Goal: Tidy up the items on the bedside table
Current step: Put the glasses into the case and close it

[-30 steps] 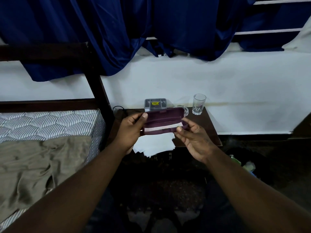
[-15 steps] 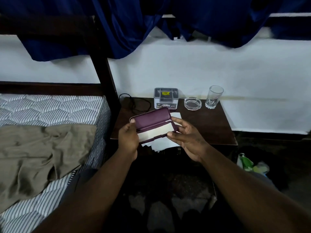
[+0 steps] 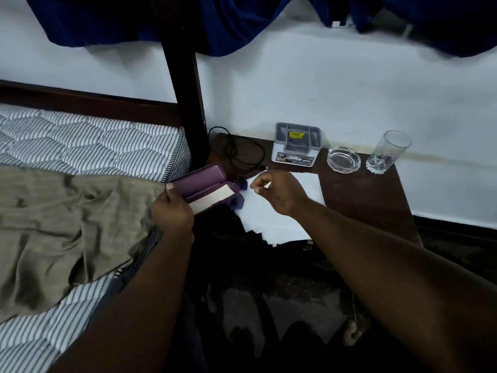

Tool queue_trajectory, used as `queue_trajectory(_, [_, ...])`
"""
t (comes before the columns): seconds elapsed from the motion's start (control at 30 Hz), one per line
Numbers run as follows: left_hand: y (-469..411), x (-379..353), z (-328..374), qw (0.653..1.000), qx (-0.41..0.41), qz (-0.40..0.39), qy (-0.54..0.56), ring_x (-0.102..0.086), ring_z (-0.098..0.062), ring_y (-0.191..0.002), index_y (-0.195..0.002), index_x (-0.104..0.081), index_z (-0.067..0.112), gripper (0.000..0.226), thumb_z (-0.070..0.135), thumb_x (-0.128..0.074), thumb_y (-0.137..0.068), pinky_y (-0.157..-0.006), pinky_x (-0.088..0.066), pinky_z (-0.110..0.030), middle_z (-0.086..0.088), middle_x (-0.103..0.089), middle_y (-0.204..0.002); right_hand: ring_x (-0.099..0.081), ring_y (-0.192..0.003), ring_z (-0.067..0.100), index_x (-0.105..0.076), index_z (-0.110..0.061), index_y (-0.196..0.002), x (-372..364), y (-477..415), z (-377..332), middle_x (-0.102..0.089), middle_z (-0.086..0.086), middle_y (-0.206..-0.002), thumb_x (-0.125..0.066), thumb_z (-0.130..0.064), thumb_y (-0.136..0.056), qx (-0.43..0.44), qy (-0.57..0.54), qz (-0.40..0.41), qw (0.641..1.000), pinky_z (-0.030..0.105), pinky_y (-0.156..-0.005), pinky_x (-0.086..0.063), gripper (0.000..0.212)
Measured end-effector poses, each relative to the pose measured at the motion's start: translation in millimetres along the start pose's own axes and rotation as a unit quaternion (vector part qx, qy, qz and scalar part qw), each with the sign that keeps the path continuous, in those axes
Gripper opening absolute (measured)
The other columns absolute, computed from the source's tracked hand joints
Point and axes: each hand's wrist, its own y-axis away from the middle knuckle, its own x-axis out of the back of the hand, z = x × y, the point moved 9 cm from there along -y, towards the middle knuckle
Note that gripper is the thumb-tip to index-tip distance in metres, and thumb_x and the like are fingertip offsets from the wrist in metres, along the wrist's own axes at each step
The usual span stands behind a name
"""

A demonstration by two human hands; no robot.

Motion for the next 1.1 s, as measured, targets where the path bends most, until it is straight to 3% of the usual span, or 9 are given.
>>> queue_trajectory(0.3, [-19.0, -8.8, -1.1, 0.999, -0.037, 0.039, -0.006, -0.065, -0.045, -0.096, -0.11, -0.07, -0.01, 0.049, 0.029, -0.041, -0.109, -0.062, -0.022, -0.021, -0.031, -0.071, -0.102, -0.066, -0.099, 0.024, -0.078, -0.026, -0.101, -39.2, -55.9, -31.6, -0.071, -0.004, -0.106, -0.061, -0.014, -0.088, 0.111, 0.2, -0.129, 0.965, 0.036, -0.077, -0.052, 0.025])
queue_trajectory(0.53, [-24.9, -10.1, -10.4, 0.997, -0.026, 0.063, -0.027, -0.064, -0.043, -0.099, -0.114, -0.067, -0.01, 0.049, 0.03, -0.04, -0.11, -0.061, -0.022, -0.022, -0.029, -0.071, -0.107, -0.06, -0.111, 0.025, -0.074, -0.033, -0.113, -68.2, -73.4, -30.5, -0.064, -0.002, -0.112, -0.066, -0.022, -0.091, 0.169, 0.296, -0.183, 0.922, 0.029, -0.069, -0.036, 0.026])
queue_trajectory(0.73, [-28.0, -11.4, -14.3, 0.998, -0.017, 0.059, -0.033, -0.065, -0.042, -0.098, -0.115, -0.068, -0.006, 0.05, 0.033, -0.039, -0.109, -0.068, -0.03, -0.026, -0.026, -0.072, -0.106, -0.06, -0.104, 0.023, -0.075, -0.032, -0.103, -64.4, -74.8, -34.2, -0.061, -0.002, -0.105, -0.063, -0.022, -0.092, 0.167, 0.295, -0.193, 0.921, 0.029, -0.067, -0.034, 0.019])
queue_trajectory(0.83, [-24.9, -8.1, -6.1, 0.997, -0.036, 0.071, -0.017, -0.066, -0.04, -0.091, -0.11, -0.069, -0.006, 0.048, 0.032, -0.039, -0.109, -0.062, -0.027, -0.024, -0.025, -0.072, -0.099, -0.06, -0.101, 0.02, -0.075, -0.033, -0.103, -48.7, -70.8, -40.5, -0.061, -0.004, -0.105, -0.062, -0.02, -0.092, 0.169, 0.294, -0.179, 0.923, 0.028, -0.066, -0.033, 0.022])
queue_trajectory(0.93, [-16.4, -1.4, 10.4, 0.994, -0.072, 0.081, 0.001, -0.067, -0.036, -0.096, -0.117, -0.069, -0.002, 0.043, 0.029, -0.04, -0.109, -0.062, -0.028, -0.016, -0.021, -0.073, -0.104, -0.06, -0.096, 0.018, -0.075, -0.034, -0.099, -24.4, -66.6, -43.5, -0.058, -0.006, -0.102, -0.064, -0.02, -0.09, 0.143, 0.272, -0.159, 0.938, 0.028, -0.064, -0.034, 0.02])
queue_trajectory(1.1, [-2.1, -1.8, 22.9, 0.994, -0.101, 0.032, 0.038, -0.065, -0.028, -0.092, -0.117, -0.068, -0.005, 0.04, 0.024, -0.042, -0.109, -0.069, -0.034, -0.017, -0.023, -0.073, -0.104, -0.061, -0.089, 0.017, -0.077, -0.028, -0.092, 25.7, -51.8, -53.5, -0.054, -0.007, -0.098, -0.067, -0.017, -0.088, 0.107, 0.219, -0.126, 0.962, 0.038, -0.071, -0.052, 0.016])
